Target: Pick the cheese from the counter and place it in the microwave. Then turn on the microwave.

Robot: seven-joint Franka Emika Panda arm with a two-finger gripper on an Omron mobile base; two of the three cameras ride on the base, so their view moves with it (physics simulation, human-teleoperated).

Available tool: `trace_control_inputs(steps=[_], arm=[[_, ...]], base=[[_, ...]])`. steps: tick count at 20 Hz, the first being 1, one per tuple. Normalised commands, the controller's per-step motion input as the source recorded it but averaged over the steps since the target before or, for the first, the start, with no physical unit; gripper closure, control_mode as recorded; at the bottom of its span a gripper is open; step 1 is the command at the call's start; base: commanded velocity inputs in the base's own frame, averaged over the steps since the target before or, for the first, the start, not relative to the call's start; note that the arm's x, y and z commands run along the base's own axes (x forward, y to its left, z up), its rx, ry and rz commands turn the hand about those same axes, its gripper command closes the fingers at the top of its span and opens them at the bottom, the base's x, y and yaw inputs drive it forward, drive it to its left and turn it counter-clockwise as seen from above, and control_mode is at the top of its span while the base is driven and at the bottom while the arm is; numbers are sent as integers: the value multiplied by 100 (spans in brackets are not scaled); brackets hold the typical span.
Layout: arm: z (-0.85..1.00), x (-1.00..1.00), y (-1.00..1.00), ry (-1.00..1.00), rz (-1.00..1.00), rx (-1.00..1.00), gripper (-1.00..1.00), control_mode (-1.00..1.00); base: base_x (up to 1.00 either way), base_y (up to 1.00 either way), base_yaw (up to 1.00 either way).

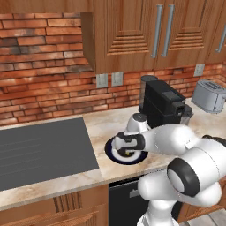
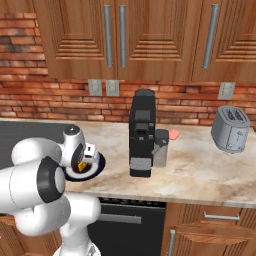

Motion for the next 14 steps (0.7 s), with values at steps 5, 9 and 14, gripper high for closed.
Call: trace_control_inputs(steps=[5,9,14], arm=[[-16,26,0,4,0,0,-100,-100],[-17,25,3,6,0,0,100,-100],[-2,1,0,0,0,0,100,-100]], base=[[0,0,0],[0,0,0],[0,0,0]])
